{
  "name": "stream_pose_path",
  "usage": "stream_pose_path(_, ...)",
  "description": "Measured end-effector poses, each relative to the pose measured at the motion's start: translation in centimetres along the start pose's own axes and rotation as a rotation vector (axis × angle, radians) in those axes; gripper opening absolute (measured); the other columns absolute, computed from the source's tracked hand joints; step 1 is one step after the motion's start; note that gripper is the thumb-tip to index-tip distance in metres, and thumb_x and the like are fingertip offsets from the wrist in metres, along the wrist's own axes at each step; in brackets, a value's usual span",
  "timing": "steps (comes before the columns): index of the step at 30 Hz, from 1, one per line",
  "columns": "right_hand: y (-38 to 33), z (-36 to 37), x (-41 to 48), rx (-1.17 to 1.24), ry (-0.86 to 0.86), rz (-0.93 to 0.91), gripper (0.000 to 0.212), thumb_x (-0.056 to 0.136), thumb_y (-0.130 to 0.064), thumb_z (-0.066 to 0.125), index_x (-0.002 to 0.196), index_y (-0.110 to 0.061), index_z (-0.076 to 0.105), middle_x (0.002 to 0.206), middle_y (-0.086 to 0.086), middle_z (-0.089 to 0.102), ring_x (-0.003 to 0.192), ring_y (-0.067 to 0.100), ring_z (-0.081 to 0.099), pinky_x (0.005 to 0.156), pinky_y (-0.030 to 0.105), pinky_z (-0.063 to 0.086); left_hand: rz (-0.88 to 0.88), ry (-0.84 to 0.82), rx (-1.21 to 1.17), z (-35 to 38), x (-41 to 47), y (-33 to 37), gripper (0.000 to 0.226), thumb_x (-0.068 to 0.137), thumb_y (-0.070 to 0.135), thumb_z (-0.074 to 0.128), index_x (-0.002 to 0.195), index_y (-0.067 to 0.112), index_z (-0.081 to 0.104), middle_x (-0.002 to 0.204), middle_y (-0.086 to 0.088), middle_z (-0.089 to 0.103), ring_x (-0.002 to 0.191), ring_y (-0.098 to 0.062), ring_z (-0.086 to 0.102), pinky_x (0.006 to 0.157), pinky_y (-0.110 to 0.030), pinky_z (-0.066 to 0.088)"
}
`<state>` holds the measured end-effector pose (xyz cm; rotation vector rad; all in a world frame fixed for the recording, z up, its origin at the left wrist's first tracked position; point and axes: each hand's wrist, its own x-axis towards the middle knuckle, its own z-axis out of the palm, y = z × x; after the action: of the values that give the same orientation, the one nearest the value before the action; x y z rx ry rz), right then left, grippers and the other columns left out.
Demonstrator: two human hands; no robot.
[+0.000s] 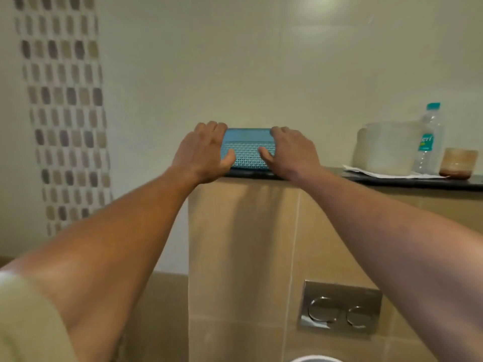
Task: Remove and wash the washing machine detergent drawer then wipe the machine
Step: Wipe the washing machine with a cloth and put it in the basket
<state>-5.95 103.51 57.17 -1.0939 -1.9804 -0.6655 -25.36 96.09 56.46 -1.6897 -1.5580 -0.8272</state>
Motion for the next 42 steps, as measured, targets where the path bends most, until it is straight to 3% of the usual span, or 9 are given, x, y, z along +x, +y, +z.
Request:
stream_pose_path(6,3.3,2.2,4.3,0.276,-0.104,0.417,0.095,0.078,-0.077,0.050,0.145,-0.015,0.023,0.137,0.016,0.047,0.120,0.036,0.050,0.094,0.047,0.047,-0.303,-0.137,-0.356,5.0,6.0,-4.2,0.102,0.089,0.070,0.053,0.159,0.008,0.014,0.164,-0.014,0.016,0.149,-0.034,0.025,0.119,-0.047,0.028)
stream_pose_path(9,4.1,3.3,4.8,0.506,-0.223,0.596,0.110,0.077,-0.084,0.043,0.154,-0.017,0.004,0.151,0.019,0.037,0.131,0.039,0.044,0.103,0.047,0.038,-0.449,-0.229,-0.613,7.8,7.1,-4.9,0.116,0.084,0.079,0.050,0.161,0.008,0.002,0.168,-0.017,0.012,0.152,-0.035,0.023,0.121,-0.047,0.026)
stream_pose_path(11,4.3,4.0,4.7,0.629,-0.286,0.646,0.108,0.080,-0.082,0.039,0.156,-0.017,-0.003,0.158,0.017,0.026,0.139,0.039,0.034,0.110,0.047,0.030,-0.497,-0.260,-0.737,9.5,7.3,-4.8,0.115,0.084,0.081,0.048,0.160,0.006,0.007,0.165,-0.018,0.026,0.147,-0.036,0.035,0.118,-0.047,0.033)
stream_pose_path(14,4.1,5.2,4.8,0.743,-0.319,0.635,0.102,0.082,-0.082,0.032,0.156,-0.021,-0.003,0.161,0.012,0.018,0.144,0.036,0.025,0.116,0.049,0.020,-0.540,-0.268,-0.913,11.0,7.5,-4.7,0.114,0.066,0.096,0.047,0.143,0.011,0.045,0.139,-0.010,0.059,0.118,-0.027,0.062,0.103,-0.044,0.050)
stream_pose_path(17,3.7,5.3,5.2,0.791,-0.311,0.642,0.099,0.084,-0.082,0.027,0.157,-0.020,-0.001,0.162,0.008,0.015,0.147,0.033,0.020,0.117,0.047,0.016,-0.566,-0.237,-1.043,11.6,7.9,-4.9,0.122,0.045,0.105,0.049,0.130,0.018,0.058,0.120,-0.002,0.069,0.105,-0.021,0.068,0.097,-0.045,0.055)
stream_pose_path(29,2.3,0.2,1.1,1.062,-0.201,0.508,0.086,0.089,-0.073,0.037,0.156,-0.024,0.015,0.160,0.004,0.024,0.145,0.029,0.026,0.115,0.045,0.023,-0.724,-0.025,-1.073,1.6,2.4,-1.1,0.108,0.062,0.093,0.046,0.131,0.010,0.053,0.123,-0.008,0.065,0.109,-0.023,0.065,0.096,-0.048,0.054)
stream_pose_path(33,-0.1,-2.1,-3.9,1.248,-0.220,0.446,0.073,0.090,-0.067,0.043,0.151,-0.028,0.029,0.147,0.005,0.045,0.130,0.026,0.046,0.107,0.039,0.037,-0.888,0.132,-1.048,-3.3,-4.1,0.5,0.095,0.069,0.087,0.047,0.126,0.012,0.058,0.123,-0.006,0.065,0.110,-0.022,0.063,0.098,-0.050,0.052)
stream_pose_path(36,-2.9,-3.8,-8.3,1.396,-0.318,0.418,0.068,0.085,-0.071,0.047,0.140,-0.032,0.039,0.129,0.001,0.053,0.114,0.024,0.055,0.100,0.048,0.047,-1.031,0.232,-0.923,-7.4,-10.7,1.9,0.081,0.066,0.079,0.055,0.116,0.016,0.066,0.115,-0.003,0.070,0.104,-0.023,0.066,0.094,-0.046,0.054)
stream_pose_path(42,-10.0,-5.2,-17.9,1.526,-0.608,0.358,0.091,0.056,-0.095,0.048,0.128,-0.039,0.046,0.131,-0.001,0.057,0.113,0.023,0.059,0.097,0.054,0.049,-1.206,0.372,-0.706,-16.5,-25.0,5.7,0.032,0.076,0.043,0.071,0.090,0.016,0.064,0.095,-0.005,0.069,0.090,-0.026,0.066,0.084,-0.046,0.057)
